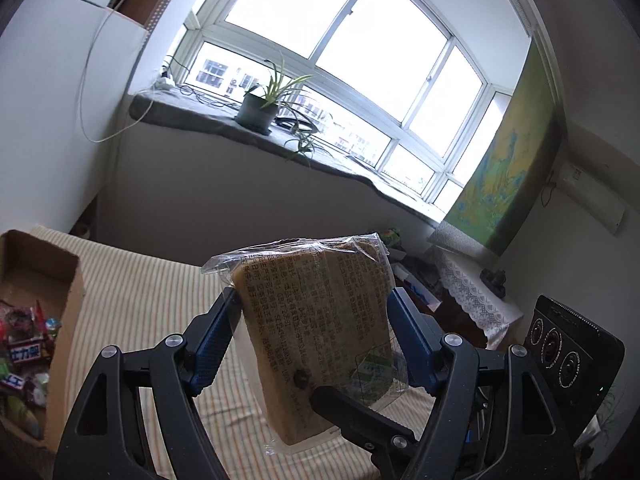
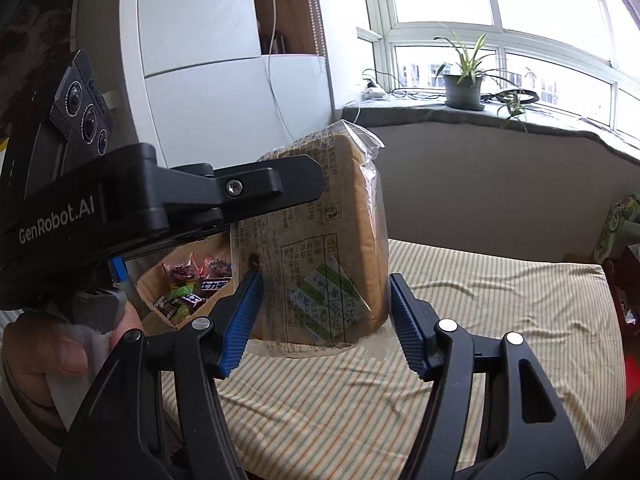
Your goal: Organize snacks
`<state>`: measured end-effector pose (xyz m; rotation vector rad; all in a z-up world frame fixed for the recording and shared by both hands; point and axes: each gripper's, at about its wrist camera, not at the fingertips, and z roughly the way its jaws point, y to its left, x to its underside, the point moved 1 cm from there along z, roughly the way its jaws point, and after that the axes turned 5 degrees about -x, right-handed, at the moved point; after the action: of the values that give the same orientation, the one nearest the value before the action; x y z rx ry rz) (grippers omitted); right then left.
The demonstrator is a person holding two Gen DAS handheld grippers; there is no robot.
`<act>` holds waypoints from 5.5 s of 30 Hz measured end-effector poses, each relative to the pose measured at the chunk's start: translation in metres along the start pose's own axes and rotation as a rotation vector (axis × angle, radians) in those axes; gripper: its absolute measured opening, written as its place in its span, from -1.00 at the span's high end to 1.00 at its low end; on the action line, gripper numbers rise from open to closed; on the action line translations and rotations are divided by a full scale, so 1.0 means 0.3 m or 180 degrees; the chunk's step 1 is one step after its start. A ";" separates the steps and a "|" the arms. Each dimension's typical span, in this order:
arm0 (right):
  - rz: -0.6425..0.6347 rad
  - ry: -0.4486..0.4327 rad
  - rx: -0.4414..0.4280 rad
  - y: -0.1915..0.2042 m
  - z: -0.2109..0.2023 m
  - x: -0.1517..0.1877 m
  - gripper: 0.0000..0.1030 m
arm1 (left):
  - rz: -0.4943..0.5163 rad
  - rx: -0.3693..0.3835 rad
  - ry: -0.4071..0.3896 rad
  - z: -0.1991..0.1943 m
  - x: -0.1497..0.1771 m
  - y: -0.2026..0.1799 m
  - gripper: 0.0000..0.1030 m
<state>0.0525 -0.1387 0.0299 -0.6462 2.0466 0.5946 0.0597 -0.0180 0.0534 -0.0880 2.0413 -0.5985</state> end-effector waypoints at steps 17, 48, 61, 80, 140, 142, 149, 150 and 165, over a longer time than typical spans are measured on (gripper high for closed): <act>-0.0509 0.0445 -0.0780 0.433 0.427 -0.072 -0.28 | -0.0621 -0.0791 -0.0393 -0.308 -0.010 0.534 -0.44; -0.0455 0.0484 -0.0709 0.471 0.476 -0.020 -0.30 | 0.0010 -0.2011 -0.0975 -0.483 -0.044 0.546 -0.57; -0.0485 0.0292 -0.0631 0.448 0.383 0.006 -0.59 | 0.0120 -0.2063 -0.0978 -0.491 -0.037 0.466 -0.58; 0.0453 -0.0203 0.0701 -0.215 -0.143 0.225 -1.00 | 0.0979 -0.1459 -0.0397 -0.068 0.175 -0.053 -0.58; 0.0236 -0.0065 0.0798 -0.142 -0.148 0.227 -1.00 | 0.0827 -0.1564 -0.0174 -0.091 0.237 -0.018 -0.99; 0.0232 -0.0060 0.0797 -0.142 -0.148 0.227 -1.00 | 0.0834 -0.1560 -0.0166 -0.087 0.238 -0.018 -0.99; 0.0236 -0.0066 0.0810 -0.144 -0.149 0.229 -1.00 | 0.0841 -0.1568 -0.0159 -0.084 0.240 -0.017 -0.99; 0.0237 -0.0063 0.0811 -0.145 -0.148 0.230 -1.00 | 0.0840 -0.1567 -0.0158 -0.084 0.240 -0.016 -0.99; 0.0232 -0.0046 0.0803 -0.154 -0.147 0.231 -1.00 | 0.0839 -0.1569 -0.0152 -0.080 0.240 -0.014 -0.99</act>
<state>0.0227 -0.2160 -0.0150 -0.4193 2.0946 0.3721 0.0012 -0.0341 0.0076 -0.1192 2.0689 0.0762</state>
